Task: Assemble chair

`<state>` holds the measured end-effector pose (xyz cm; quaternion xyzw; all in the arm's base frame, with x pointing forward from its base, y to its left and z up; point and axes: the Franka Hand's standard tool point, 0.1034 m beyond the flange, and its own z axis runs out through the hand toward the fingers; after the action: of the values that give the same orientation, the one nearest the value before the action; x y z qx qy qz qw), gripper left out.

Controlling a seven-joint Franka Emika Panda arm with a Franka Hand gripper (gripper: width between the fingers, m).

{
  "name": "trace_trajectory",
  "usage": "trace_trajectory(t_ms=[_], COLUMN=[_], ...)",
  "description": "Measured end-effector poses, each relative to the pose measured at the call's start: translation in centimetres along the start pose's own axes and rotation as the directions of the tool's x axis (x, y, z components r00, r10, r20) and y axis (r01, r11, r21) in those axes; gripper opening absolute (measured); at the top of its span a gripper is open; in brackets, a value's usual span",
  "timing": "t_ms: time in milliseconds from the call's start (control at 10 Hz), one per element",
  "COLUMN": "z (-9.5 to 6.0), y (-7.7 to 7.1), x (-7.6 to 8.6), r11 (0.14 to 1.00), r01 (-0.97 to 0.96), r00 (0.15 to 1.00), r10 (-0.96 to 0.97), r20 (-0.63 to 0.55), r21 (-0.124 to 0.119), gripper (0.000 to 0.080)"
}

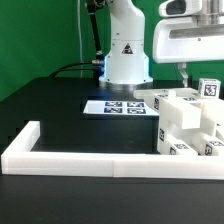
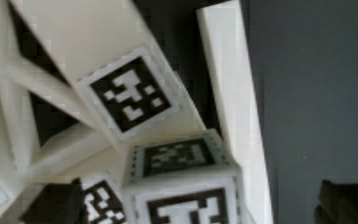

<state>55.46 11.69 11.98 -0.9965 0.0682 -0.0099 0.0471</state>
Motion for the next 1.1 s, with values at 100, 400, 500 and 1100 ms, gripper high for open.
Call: trace_trajectory(t_ms=[100,400,500,1100], z=[0.0,0.03,0.02,0.03], y=[0.09,0.2,0.19,0.14], x=[0.02,0.02,0.03,0.02], r11=[0.998,0.994,0.994,0.998], r01=[0.065,0.103,0.103,-0.053], r00=[0.998,0.995,0.995,0.999], r10=[-0.065,-0.103,-0.103,0.052], r20=[-0.002,-0.003,-0.004,-0.006], r21=[-0.012,-0.024,-0.024,-0.019], gripper=[0.0649,0.0399,0.0399,0.0284])
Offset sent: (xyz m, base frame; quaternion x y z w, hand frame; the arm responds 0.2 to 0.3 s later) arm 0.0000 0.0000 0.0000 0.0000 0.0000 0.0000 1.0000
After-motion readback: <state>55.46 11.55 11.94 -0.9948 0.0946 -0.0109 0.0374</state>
